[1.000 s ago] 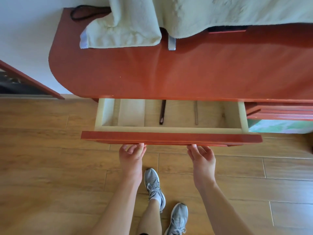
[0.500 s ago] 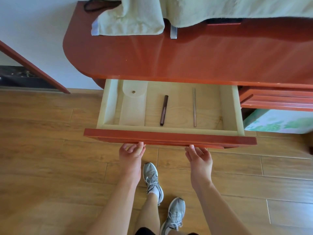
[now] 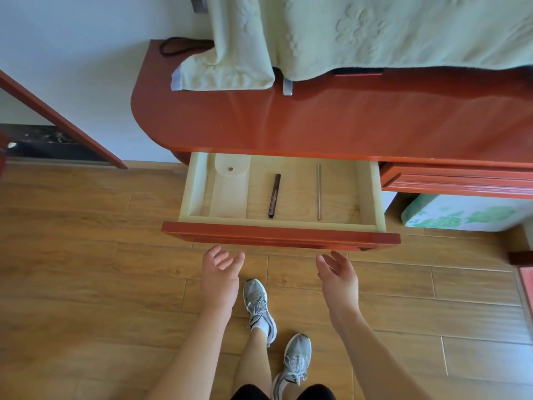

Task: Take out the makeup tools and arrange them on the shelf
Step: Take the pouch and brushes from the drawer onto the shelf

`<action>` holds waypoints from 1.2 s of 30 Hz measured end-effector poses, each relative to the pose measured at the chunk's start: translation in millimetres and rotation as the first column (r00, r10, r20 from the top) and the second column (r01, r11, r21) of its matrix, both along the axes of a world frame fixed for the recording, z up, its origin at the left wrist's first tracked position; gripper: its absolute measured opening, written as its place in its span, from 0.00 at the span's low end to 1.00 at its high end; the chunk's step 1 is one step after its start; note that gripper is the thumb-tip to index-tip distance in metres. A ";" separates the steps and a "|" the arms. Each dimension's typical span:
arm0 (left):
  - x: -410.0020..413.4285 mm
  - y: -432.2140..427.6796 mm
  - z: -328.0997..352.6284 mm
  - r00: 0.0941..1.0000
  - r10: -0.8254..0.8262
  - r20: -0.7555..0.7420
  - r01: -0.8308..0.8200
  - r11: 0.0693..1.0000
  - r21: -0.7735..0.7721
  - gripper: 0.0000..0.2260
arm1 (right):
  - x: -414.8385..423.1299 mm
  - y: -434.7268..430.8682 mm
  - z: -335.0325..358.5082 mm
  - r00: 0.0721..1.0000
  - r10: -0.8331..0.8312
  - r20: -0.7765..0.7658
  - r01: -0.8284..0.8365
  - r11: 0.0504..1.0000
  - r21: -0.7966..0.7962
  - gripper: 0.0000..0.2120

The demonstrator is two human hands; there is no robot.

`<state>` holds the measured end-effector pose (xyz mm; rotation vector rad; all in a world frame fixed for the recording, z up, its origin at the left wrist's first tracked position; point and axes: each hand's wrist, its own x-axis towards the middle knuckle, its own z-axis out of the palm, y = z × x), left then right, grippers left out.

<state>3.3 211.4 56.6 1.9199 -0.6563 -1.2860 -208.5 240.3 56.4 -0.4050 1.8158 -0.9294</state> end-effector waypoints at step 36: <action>29.1 -167.9 44.7 0.396 -0.721 0.568 0.674 0.649 0.354 0.28 | -23.7 -223.0 90.8 0.089 0.520 -0.850 -0.756 0.590 0.282 0.23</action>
